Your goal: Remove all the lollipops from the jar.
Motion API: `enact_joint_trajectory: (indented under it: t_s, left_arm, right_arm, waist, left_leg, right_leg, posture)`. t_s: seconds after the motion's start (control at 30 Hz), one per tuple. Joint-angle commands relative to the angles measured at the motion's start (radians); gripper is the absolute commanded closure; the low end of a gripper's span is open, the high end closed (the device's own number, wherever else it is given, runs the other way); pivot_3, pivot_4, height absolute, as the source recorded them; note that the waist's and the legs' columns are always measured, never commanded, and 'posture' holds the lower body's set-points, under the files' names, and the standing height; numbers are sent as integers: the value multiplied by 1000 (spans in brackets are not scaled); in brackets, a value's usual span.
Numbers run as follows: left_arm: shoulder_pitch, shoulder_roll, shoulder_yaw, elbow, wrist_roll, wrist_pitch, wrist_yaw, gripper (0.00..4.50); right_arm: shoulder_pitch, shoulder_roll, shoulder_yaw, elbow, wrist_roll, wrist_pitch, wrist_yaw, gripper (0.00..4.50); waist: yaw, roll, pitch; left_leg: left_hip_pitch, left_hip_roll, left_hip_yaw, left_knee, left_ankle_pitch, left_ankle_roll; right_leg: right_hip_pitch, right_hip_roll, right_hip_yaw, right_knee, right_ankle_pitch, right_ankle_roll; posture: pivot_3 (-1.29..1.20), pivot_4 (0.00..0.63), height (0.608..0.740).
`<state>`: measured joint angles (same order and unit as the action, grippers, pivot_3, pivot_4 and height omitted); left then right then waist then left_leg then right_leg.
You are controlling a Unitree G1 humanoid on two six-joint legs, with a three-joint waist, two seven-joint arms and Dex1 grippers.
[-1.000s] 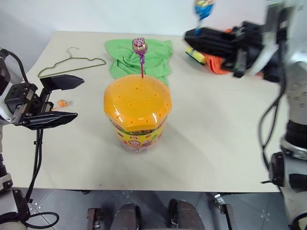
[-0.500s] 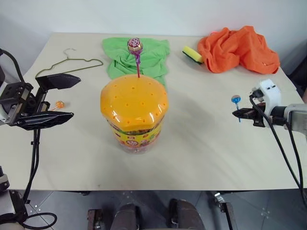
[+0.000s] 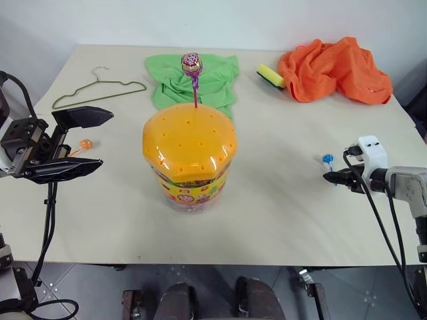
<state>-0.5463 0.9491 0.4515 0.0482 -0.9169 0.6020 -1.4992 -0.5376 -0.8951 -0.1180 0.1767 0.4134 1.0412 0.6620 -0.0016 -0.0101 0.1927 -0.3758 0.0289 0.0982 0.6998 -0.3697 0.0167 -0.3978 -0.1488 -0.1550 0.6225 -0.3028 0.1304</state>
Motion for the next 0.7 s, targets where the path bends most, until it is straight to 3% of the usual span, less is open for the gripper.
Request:
enact_joint_trajectory:
  t_s: [0.03,0.13,0.23,0.33,0.5,0.7]
  left_arm:
    - [-21,13,12,-5,-20,-5,-14,0]
    - [-42,9,-4,14,-14,-11,-24,0]
    - [-66,4,-22,39,-4,-21,-35,0]
    - [-85,1,-37,64,2,-31,-44,0]
    - [-112,-9,-58,92,8,-49,-48,0]
    - [-120,-12,-49,100,9,-68,-39,0]
  right_arm:
    - [48,-38,-98,-158,52,31,24,999]
    - [94,-61,-190,-307,126,52,69,22]
    - [82,-67,-308,-482,275,76,139,22]
    - [7,-37,-336,-565,364,40,149,22]
    - [-241,73,-217,-584,476,27,110,22]
    - [-452,222,-14,-457,451,-59,196,22]
  waist:
    - [0,0,0]
    - [3,0,0]
    - [4,1,1]
    - [-1,1,1]
    - [-5,1,1]
    - [-3,1,1]
  left_leg:
    - [0,0,0,0,0,0]
    - [0,0,0,0,0,0]
    - [0,0,0,0,0,0]
    - [0,0,0,0,0,0]
    - [1,0,0,0,0,0]
    - [0,-1,-1,0,0,0]
  right_leg:
    - [0,0,0,0,0,0]
    - [0,0,0,0,0,0]
    - [0,0,0,0,0,0]
    - [0,1,0,0,0,0]
    - [0,1,0,0,0,0]
    - [0,0,0,1,0,0]
  posture:
    - [0,150,740]
    - [0,150,740]
    - [0,150,740]
    - [0,150,740]
    - [0,150,740]
    - [0,150,740]
